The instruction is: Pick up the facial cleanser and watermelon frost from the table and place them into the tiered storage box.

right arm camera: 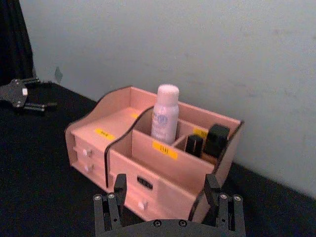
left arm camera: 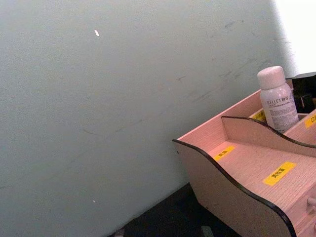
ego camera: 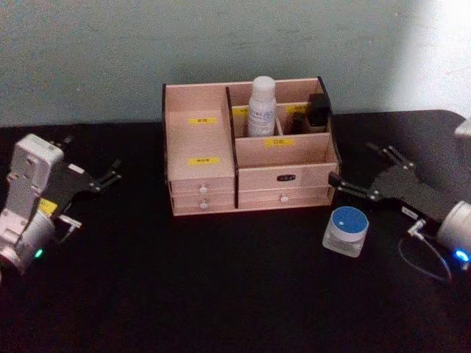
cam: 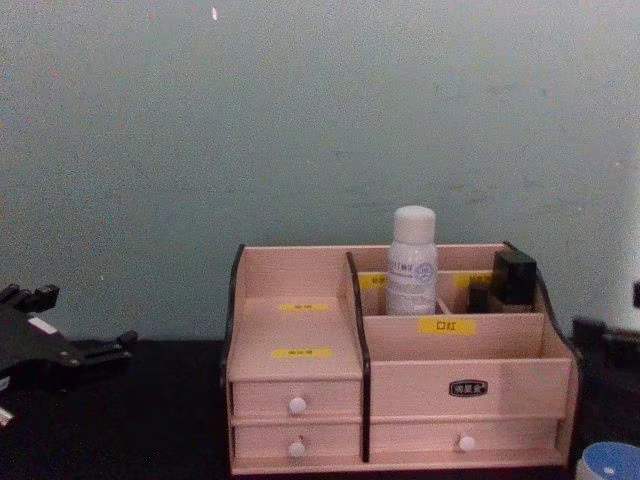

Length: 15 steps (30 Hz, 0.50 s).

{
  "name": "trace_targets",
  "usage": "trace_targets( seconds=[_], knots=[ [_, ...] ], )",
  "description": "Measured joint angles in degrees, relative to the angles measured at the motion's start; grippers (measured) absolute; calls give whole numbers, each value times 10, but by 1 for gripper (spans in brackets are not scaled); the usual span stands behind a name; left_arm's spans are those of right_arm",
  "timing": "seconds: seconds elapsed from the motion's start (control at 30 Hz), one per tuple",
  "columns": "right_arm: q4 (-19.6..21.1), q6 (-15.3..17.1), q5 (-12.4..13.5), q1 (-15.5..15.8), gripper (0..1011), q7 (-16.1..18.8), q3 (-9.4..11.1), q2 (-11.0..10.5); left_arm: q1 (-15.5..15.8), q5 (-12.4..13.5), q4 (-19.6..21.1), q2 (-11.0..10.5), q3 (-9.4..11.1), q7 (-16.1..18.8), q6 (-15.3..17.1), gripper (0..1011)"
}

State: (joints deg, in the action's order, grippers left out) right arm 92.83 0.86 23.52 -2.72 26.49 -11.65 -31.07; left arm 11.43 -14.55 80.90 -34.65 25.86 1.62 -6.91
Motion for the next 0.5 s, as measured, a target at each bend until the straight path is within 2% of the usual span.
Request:
trace_targets(
  seconds=[0.27, 0.5],
  knots=[
    [13, 21, 23, 35, 1003, -2, 10, -23, 0, 0, 0, 0, 0, 0, 0, 1001],
    [11, 32, 29, 44, 1003, -4, 5, -32, 0, 0, 0, 0, 0, 0, 0, 1001]
  ],
)
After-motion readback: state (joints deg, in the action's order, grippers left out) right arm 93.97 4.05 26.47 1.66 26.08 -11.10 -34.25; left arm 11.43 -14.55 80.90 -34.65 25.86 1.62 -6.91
